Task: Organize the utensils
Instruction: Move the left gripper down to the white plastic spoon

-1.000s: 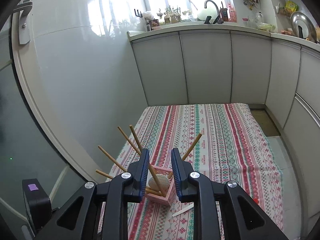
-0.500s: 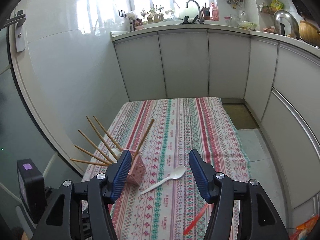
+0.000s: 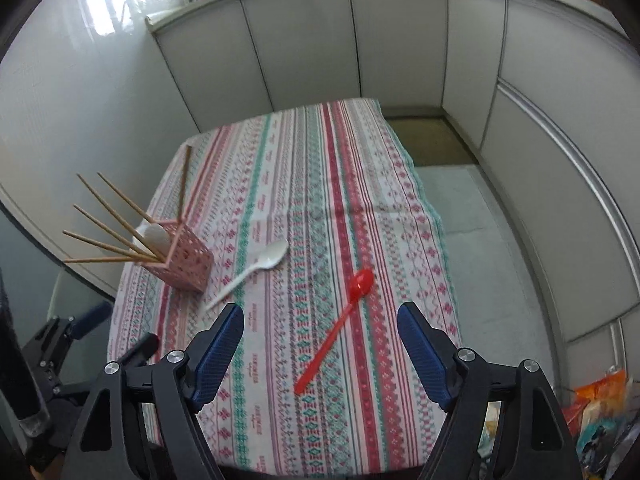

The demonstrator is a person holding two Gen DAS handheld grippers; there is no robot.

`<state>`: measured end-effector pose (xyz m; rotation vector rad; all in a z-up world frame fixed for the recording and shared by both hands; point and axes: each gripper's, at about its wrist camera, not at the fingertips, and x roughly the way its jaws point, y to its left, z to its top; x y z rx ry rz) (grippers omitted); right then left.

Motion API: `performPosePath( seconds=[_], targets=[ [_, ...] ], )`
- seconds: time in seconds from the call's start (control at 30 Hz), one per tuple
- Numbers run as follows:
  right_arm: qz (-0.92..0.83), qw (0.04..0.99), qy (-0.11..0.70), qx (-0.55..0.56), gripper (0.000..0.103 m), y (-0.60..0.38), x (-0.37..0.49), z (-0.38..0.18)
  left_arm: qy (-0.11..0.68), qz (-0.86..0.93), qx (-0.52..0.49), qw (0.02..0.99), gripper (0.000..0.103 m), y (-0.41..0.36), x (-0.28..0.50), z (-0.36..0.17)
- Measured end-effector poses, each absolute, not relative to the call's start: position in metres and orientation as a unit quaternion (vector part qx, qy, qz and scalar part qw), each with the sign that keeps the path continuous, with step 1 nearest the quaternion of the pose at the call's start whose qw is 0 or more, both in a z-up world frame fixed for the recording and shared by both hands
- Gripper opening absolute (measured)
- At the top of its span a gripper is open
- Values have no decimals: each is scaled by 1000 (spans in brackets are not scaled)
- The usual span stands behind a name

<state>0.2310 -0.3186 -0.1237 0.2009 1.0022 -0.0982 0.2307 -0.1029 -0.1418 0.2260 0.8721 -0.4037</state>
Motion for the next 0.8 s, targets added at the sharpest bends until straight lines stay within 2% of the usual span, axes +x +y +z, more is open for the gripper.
performPosePath(
  seconds=[0.2,0.57,0.8],
  targets=[
    [-58,829,543,116,80,-357,233,-170,443,-238,123,856,77,-132,248,-157],
    [-73,775,592,209,80,-421,243,-220,530,-207,181,802,47,-210,331,-207],
    [-74,765,602,215,80,-436,249,-237,569,-181,153,787,38,-226,377,-239]
  ],
)
